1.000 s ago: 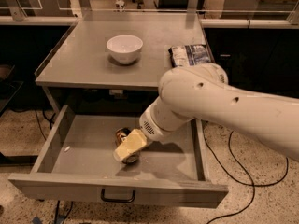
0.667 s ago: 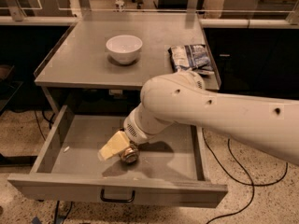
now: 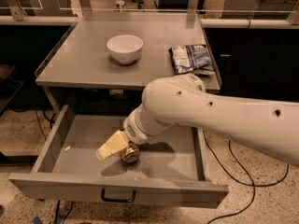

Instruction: Pick orange can from top drawer and place on counter

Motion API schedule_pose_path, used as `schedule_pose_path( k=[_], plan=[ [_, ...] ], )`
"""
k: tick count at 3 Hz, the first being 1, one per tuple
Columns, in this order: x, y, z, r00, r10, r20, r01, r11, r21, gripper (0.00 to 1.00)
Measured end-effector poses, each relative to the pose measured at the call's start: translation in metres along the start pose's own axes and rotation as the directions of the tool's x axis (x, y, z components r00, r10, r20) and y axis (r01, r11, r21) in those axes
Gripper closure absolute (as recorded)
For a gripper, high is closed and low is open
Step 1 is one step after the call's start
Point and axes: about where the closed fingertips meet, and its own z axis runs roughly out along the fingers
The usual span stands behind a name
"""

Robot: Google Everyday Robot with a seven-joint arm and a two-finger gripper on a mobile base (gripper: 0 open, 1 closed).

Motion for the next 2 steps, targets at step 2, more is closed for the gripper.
schedule_pose_path(
  k=[2],
  plan=[
    [-0.025, -0.021, 0.057, 0.991, 0.128, 0.05, -0.129, 0.9912, 0.028, 0.0]
  ],
)
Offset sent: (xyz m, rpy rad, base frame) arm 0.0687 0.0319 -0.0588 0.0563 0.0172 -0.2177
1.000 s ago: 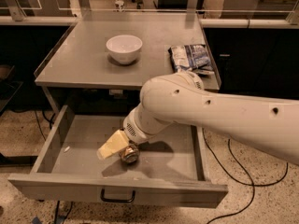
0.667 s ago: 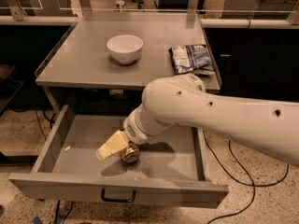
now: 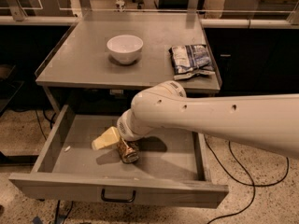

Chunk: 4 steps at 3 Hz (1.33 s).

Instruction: Pick orange can from top drawer and place on counter

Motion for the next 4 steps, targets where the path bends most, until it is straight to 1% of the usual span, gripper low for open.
schedule_pose_path(
  k=[1, 3, 4],
  plan=[
    [-0.006, -0.01, 0.017, 0.999, 0.041, -0.004, -0.041, 0.999, 0.016, 0.0],
    [0.008, -0.032, 0.064, 0.991, 0.119, -0.055, -0.117, 0.9926, 0.031, 0.0],
    [0.012, -0.037, 0.075, 0.988, 0.138, -0.068, -0.136, 0.99, 0.035, 0.0]
  ],
)
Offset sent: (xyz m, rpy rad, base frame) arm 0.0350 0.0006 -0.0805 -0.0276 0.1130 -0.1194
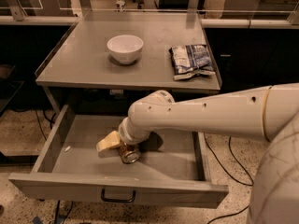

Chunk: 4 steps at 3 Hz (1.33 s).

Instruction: Pick orange can from top drawer and place on counter

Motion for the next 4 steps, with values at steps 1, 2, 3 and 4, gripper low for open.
schedule_pose_path(
  k=[1, 2, 3, 4],
  plan=[
    [0.0012, -0.0026, 0.0057, 1.0, 0.009, -0.006, -0.009, 1.0, 0.001, 0.0],
    [0.0012, -0.0026, 0.0057, 1.0, 0.009, -0.006, -0.009, 1.0, 0.001, 0.16],
    [0.0012, -0.0026, 0.0057, 1.0, 0.009, -0.006, -0.009, 1.0, 0.001, 0.37],
    [0.0013, -0.0025, 0.0057, 1.0, 0.009, -0.007, -0.009, 1.0, 0.001, 0.62]
  ],
)
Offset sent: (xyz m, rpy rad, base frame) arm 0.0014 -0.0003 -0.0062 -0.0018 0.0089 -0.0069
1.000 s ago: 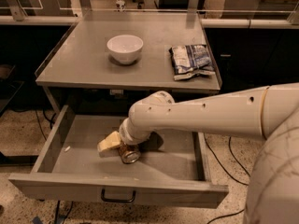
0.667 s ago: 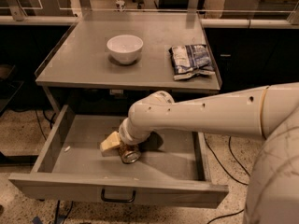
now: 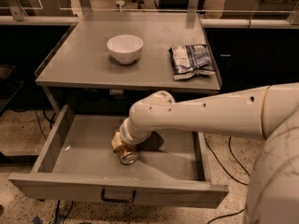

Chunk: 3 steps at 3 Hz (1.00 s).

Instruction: Pick orange can from top drawer and place on counter

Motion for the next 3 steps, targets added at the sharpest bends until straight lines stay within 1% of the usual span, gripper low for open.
schedule_pose_path(
  k=[1, 2, 3],
  plan=[
    [0.0, 0.0, 0.0, 1.0, 0.0, 0.0, 0.0, 1.0, 0.0, 0.85],
    [0.0, 0.0, 0.0, 1.0, 0.0, 0.0, 0.0, 1.0, 0.0, 1.0],
    [0.0012, 0.0007, -0.0006, 1.0, 0.006, 0.001, -0.006, 0.9999, -0.008, 1.0]
  ],
)
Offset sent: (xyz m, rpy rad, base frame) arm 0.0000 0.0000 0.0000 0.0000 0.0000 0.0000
